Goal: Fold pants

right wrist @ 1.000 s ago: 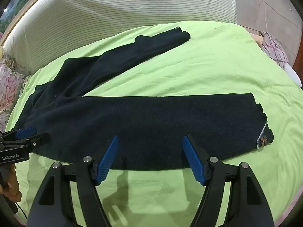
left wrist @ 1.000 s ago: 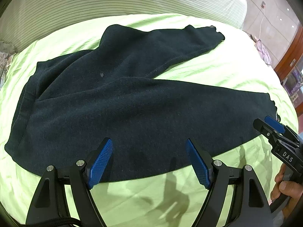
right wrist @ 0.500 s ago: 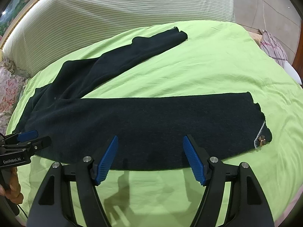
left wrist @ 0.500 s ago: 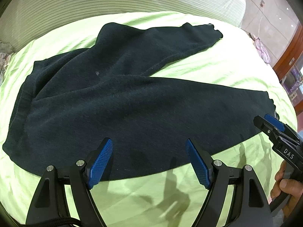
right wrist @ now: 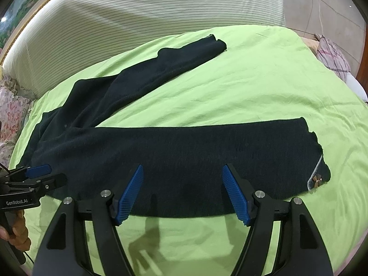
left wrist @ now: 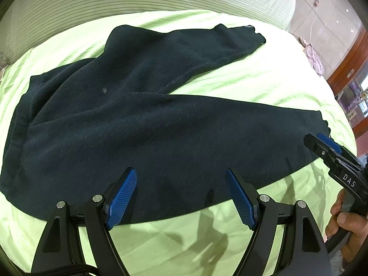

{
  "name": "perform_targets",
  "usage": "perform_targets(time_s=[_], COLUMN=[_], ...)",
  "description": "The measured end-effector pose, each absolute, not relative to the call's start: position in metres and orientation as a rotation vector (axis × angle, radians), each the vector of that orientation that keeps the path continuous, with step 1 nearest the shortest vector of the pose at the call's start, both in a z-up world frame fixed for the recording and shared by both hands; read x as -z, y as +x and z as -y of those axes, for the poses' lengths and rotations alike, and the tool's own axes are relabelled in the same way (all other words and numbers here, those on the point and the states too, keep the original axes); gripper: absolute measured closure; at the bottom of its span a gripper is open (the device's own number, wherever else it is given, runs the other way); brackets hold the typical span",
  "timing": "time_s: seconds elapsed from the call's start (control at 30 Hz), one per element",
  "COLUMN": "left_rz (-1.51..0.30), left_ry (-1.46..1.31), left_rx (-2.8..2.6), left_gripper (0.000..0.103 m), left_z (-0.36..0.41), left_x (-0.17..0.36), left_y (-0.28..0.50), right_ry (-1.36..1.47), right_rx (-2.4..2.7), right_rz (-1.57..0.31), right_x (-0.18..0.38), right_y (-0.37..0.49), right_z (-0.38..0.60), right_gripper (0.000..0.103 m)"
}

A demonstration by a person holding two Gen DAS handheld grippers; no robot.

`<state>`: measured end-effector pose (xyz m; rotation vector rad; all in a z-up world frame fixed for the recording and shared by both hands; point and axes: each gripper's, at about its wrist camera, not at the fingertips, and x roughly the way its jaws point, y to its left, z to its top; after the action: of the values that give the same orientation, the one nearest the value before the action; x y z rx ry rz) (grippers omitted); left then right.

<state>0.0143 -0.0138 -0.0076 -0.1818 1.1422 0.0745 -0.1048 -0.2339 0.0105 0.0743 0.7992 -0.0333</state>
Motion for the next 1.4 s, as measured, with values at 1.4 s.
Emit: perform_targets(time_s=[1.4], left_rz=[-1.180], left_ry=[-0.034], left_rx=[-0.032], left_gripper=[0.023], left_z=[-0.061], left_x=[0.002], left_y=[0.273], right_ry=[0.138], right_rx=[-0.086], right_rz=[-0.851], right_x=[-0.087], right_y=[0.201], right_z=[0.329], right_gripper=[0.031])
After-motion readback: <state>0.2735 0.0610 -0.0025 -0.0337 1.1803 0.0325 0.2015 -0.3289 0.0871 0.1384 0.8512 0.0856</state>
